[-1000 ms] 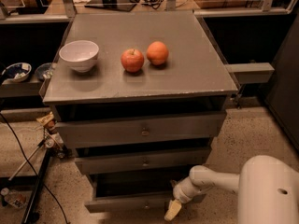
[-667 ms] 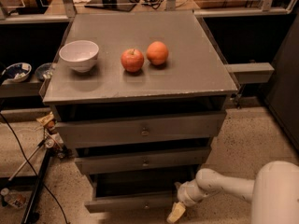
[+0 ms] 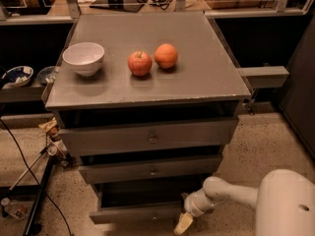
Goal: Open bottom drawer
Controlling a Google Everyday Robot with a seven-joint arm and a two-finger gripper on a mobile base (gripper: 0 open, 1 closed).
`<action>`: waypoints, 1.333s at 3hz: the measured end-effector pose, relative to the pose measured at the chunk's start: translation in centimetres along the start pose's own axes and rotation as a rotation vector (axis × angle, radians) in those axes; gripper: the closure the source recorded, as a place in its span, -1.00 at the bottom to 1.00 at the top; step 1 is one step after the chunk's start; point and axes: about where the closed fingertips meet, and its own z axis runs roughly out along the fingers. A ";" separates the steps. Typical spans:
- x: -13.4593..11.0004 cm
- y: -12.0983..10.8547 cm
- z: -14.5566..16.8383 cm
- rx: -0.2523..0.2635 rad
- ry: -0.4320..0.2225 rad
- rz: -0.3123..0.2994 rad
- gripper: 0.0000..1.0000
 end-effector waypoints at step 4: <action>1.8 -0.5 1.5 -0.040 -0.014 0.045 -0.03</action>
Offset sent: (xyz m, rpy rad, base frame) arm -0.0044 -0.0195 -0.0330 0.0439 0.0796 -0.0503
